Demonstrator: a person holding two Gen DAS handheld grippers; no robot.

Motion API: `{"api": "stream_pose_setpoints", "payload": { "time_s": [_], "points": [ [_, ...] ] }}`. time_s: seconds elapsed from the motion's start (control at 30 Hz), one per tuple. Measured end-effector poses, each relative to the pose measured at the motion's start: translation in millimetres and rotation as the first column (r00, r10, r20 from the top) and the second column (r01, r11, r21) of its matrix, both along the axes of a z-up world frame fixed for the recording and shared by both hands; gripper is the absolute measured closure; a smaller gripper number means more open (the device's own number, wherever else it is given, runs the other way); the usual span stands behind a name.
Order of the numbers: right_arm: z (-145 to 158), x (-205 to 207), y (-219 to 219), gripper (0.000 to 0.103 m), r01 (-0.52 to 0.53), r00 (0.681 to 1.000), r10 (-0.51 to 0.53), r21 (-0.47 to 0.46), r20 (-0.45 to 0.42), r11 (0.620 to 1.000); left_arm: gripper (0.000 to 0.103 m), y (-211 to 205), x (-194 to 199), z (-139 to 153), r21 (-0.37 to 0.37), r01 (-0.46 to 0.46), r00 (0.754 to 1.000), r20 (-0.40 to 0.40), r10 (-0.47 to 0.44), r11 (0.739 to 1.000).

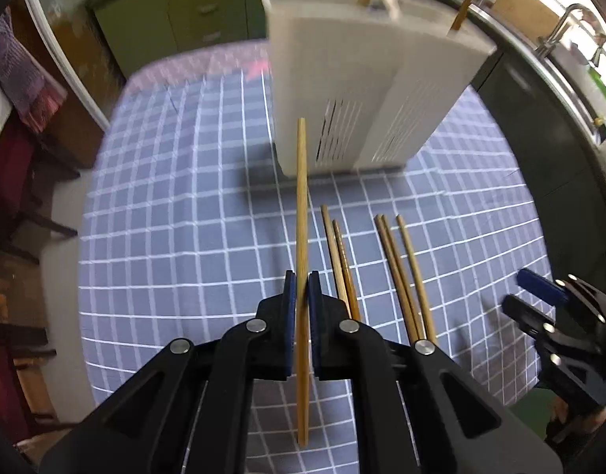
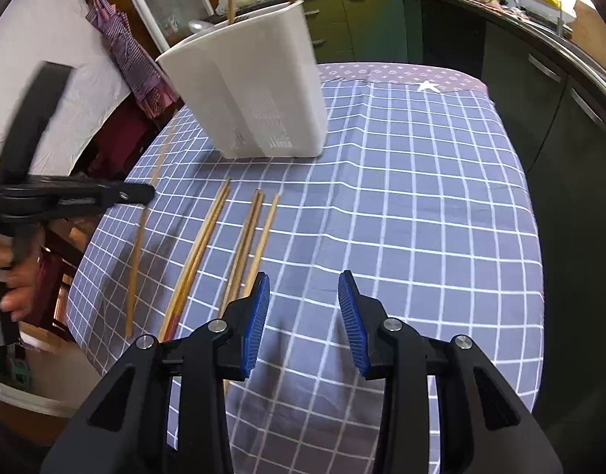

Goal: Organize utensils
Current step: 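Grasp another wooden chopstick with the left tool and lift it upright, then hold the chopstick upright with the left tool while the right tool grasps another chopstick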

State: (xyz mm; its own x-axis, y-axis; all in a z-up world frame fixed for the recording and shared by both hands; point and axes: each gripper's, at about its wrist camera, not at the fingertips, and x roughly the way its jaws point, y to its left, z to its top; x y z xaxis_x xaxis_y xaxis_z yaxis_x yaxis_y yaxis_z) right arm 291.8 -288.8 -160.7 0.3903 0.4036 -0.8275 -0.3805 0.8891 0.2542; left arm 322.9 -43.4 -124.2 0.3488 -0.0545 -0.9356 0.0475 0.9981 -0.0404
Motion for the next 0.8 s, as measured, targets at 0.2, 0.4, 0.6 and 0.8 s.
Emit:
{"api": "stream_pose_setpoints", "payload": {
  "time_s": [0.2, 0.4, 0.6, 0.8],
  "points": [
    [6, 7, 21, 0.066, -0.022, 1.0, 0.022, -0.029, 0.013, 0.999, 0.097, 14, -32, 41, -0.034, -0.005, 0.99, 0.139, 0.01, 0.999],
    [-8, 32, 48, 0.067, -0.073, 0.993, 0.067, -0.061, -0.096, 0.995, 0.097, 23, -62, 54, -0.015, 0.008, 0.971, 0.241, -0.004, 1.0],
    [-31, 53, 72, 0.083, -0.105, 0.98, 0.078, -0.147, -0.182, 0.984, 0.097, 21, -83, 62, -0.004, 0.038, 0.958, 0.285, -0.035, 0.999],
    [-40, 58, 84, 0.083, -0.118, 0.976, 0.078, -0.191, -0.201, 0.975, 0.097, 19, -96, 64, 0.019, 0.06, 0.949, 0.31, -0.063, 0.998]
  ]
}}
